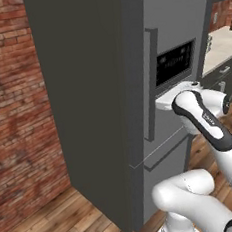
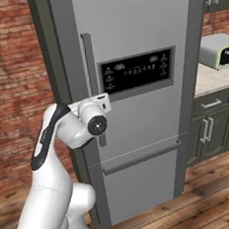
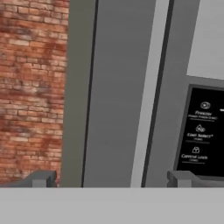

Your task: Gather the lemon and bell pepper from the fridge and place them on a tray on the dining counter. Then gather the fish and steak from the fridge and place them on the other tray.

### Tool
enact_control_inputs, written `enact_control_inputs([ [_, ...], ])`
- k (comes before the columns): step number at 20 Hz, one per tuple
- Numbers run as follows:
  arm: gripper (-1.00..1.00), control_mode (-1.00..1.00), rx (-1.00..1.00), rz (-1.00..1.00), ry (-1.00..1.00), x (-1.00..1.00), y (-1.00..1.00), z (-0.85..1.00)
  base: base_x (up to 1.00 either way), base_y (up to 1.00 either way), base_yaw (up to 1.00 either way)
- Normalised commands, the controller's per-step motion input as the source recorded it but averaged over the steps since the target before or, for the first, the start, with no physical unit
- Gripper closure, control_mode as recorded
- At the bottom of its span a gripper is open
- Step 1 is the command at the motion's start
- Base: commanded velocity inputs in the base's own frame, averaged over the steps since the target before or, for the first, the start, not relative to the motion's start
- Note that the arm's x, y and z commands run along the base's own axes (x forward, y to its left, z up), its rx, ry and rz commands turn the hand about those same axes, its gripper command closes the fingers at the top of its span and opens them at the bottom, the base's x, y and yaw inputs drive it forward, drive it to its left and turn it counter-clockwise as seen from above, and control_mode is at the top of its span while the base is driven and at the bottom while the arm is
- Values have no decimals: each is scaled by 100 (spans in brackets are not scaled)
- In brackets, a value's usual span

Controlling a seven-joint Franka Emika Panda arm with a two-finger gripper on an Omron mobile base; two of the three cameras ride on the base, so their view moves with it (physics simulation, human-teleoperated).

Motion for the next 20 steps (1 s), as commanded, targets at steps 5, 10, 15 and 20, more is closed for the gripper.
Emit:
enact_control_inputs([
  [5, -100, -100, 0, 0, 0, 30, 0, 0, 0, 0, 0],
  [10, -100, -100, 0, 0, 0, 29, 0, 0, 0, 0, 0],
  [15, -100, -100, 0, 0, 0, 23, 0, 0, 0, 0, 0],
  [20, -100, -100, 0, 0, 0, 15, 0, 0, 0, 0, 0],
])
